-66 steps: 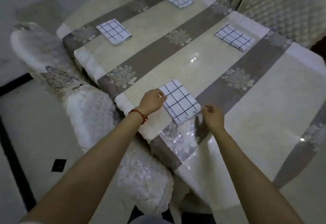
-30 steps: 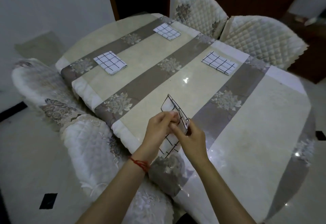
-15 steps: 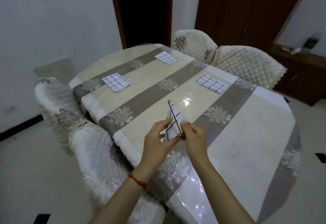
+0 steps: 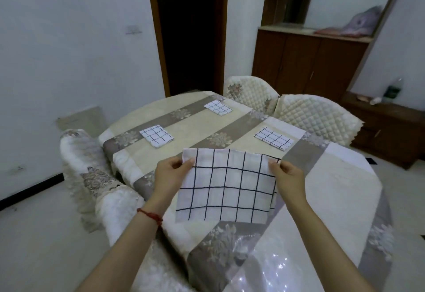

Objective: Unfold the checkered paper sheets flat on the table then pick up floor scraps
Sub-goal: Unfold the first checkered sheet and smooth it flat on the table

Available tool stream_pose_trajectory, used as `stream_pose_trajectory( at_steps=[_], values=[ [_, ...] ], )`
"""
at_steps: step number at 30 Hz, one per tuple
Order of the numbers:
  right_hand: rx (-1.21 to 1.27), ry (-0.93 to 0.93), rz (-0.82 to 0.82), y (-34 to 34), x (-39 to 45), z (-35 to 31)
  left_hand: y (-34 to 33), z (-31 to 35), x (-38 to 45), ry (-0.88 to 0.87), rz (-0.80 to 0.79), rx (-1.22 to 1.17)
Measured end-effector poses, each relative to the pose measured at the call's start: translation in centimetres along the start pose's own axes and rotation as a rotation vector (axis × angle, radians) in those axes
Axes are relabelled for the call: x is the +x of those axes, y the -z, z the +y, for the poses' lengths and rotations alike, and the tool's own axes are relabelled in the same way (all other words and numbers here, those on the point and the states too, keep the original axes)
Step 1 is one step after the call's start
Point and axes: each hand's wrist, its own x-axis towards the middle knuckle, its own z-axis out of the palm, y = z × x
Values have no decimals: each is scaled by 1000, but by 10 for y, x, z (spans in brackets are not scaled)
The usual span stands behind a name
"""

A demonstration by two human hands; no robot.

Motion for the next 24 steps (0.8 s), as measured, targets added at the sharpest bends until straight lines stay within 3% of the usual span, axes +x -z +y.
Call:
stream_pose_trajectory(
  at_steps=[4, 7, 9, 12, 17, 24],
  values=[
    [-149, -18, 5, -2, 7, -9, -6, 17, 9, -28, -62, 47],
    [-261, 206, 27, -18, -7, -27, -21, 26, 10, -35, -58, 48],
    [-251, 322, -44, -32, -21, -37, -31, 30, 8, -35, -62, 59],
    [-166, 365, -163, -50, -37, -47, -46, 38, 4, -32, -87, 28],
    [-96, 310, -137, -61, -37, -50, -62, 48, -4, 75, -191, -216],
    [-46, 240, -136, -55, -28, -50, -70, 45, -5, 66, -207, -215]
  ],
)
